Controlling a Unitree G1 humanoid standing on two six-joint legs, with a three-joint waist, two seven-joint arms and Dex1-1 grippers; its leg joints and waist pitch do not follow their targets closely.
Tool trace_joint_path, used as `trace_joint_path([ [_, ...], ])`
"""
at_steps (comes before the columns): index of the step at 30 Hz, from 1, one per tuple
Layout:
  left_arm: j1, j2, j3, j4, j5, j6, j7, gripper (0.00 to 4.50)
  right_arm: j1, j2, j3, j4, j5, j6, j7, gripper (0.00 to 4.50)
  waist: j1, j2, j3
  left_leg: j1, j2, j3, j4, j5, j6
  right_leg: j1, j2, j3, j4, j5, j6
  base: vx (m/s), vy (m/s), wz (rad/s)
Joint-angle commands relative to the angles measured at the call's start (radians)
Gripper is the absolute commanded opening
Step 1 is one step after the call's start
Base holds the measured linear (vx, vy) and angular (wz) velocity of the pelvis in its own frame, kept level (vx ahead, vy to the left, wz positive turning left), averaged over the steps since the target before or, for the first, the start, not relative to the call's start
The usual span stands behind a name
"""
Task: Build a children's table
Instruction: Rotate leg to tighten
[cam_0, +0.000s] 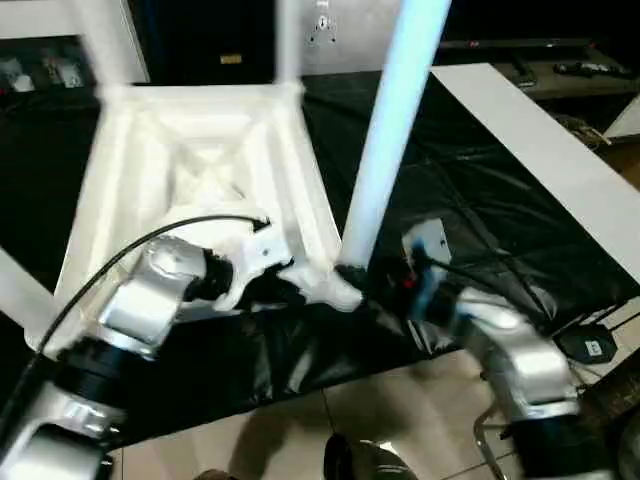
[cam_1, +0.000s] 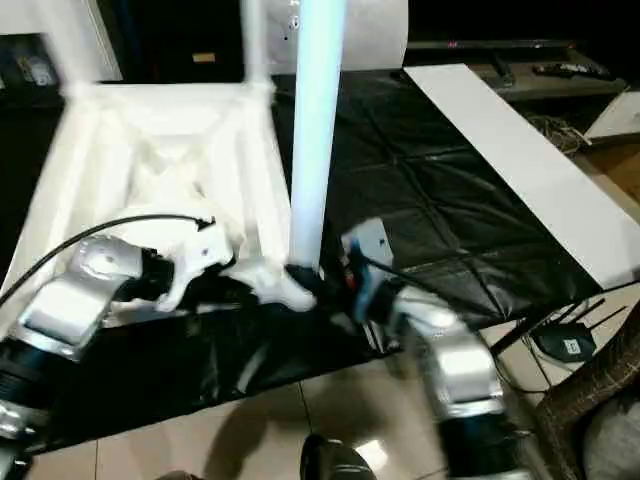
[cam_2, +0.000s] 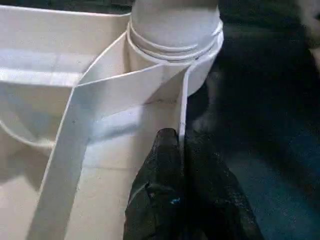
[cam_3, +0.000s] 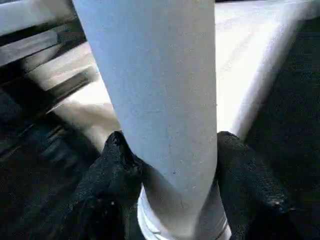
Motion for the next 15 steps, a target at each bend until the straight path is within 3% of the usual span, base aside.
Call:
trace_joint_path([
  [1,0.012,-0.079,-0.051,-0.053,-0.027,0.054,0.032,0.0,-0.01,0.055,0.0,0.056,-0.031,0.046,-0.14,1.99,0.006,0.012,-0.031,-0.024,-0.006,0.018,-0.08,-0.158,0.061,0.077,-0.063,0.044,-0.109,-0.598,-0.046,0.0,0.0,0.0],
  [3,0.005,-0.137,-0.056,-0.072,-0.018,0.103,0.099,0.0,-0.026,0.131,-0.022,0.074,-0.028,0.068,-0.241,1.99,0.003,0.015,-0.029,-0.023,-0.005,0.015,-0.081,-0.174,0.062,0.076,-0.062,0.043,-0.109,-0.596,-0.037,0.0,0.0,0.0],
  [4,0.002,-0.156,-0.057,-0.078,-0.015,0.116,0.121,0.0,-0.032,0.154,-0.024,0.08,-0.014,0.064,-0.251,1.99,0.001,0.021,-0.03,-0.022,-0.004,0.015,-0.082,-0.175,0.063,0.076,-0.062,0.044,-0.107,-0.581,-0.041,0.0,0.0,0.0],
  [6,-0.003,-0.197,-0.061,-0.098,-0.013,0.153,0.166,0.0,-0.049,0.193,-0.01,0.088,-0.027,0.025,-0.283,1.99,-0.005,0.022,-0.03,-0.022,0.001,0.015,-0.083,-0.182,0.07,0.075,-0.064,0.045,-0.103,-0.53,-0.057,0.0,0.0,0.0],
  [8,-0.006,-0.218,-0.063,-0.111,-0.012,0.171,0.189,0.0,-0.058,0.216,-0.01,0.094,-0.042,0.002,-0.316,2.54,-0.006,0.022,-0.029,-0.025,0.001,0.015,-0.085,-0.172,0.079,0.077,-0.063,0.049,-0.1,-0.492,-0.067,0.0,0.0,0.0],
  [15,-0.005,-0.158,-0.087,-0.093,0.026,0.1,0.173,0.0,-0.03,0.143,0.0,0.042,-0.078,-0.059,-0.272,3.14,-0.002,0.021,-0.044,-0.024,-0.001,0.023,-0.08,-0.08,0.118,0.085,-0.062,0.061,-0.082,-0.338,-0.127,0.0,0.0,0.0],
])
